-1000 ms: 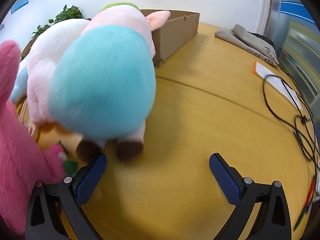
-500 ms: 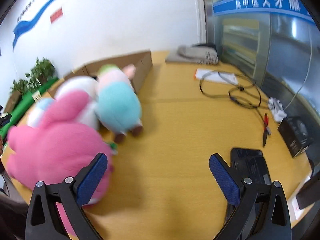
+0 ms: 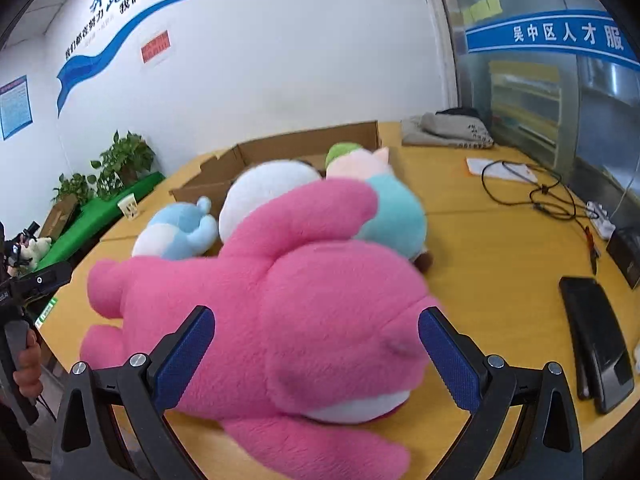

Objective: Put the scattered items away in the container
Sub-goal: 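Move both grippers toward the large pink plush bear on the table, then close the left gripper on the pink bear while the right gripper also grips it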

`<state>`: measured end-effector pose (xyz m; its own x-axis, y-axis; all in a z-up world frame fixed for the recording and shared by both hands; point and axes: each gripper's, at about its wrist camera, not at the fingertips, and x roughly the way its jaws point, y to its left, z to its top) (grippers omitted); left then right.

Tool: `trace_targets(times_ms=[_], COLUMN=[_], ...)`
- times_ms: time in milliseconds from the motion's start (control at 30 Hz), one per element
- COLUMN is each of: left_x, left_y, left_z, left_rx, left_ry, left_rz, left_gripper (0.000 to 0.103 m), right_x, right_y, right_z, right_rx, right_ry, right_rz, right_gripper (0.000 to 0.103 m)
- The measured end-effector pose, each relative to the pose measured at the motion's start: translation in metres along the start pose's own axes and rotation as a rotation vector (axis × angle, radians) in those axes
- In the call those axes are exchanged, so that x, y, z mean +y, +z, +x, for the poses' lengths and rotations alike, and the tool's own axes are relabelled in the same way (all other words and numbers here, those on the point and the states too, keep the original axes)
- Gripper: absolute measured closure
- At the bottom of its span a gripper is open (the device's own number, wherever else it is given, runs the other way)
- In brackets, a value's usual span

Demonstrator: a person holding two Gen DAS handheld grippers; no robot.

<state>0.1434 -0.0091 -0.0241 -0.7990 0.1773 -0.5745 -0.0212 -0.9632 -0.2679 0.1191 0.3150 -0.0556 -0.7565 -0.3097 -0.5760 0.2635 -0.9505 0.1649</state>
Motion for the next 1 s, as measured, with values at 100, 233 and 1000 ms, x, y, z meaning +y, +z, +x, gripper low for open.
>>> trace_targets(times_ms=[100, 233, 1000], left_x=[-0.012, -0.03, -0.024], left_y=[-0.001, -0.003, -0.009], left_z=[0.007, 0.015, 0.041], left_rx=[0.021, 0.043, 0.094], left_ry=[-0.038, -0.082, -0.107], left_rz=[0.002, 0.038, 0.006], left_gripper=[0.0, 0.001, 0.001], right_x=[0.007, 0.005, -0.039], right_y=[-0.008, -0.01, -0.003], right_z=[0.005, 0.001, 0.025], right_rx=[0.029, 0.022, 0.092], right_ry=[-0.041, -0.068, -0.039], right_rz=[-0.023, -0.014, 0.044], right_gripper=[0.0, 0.0, 0.0])
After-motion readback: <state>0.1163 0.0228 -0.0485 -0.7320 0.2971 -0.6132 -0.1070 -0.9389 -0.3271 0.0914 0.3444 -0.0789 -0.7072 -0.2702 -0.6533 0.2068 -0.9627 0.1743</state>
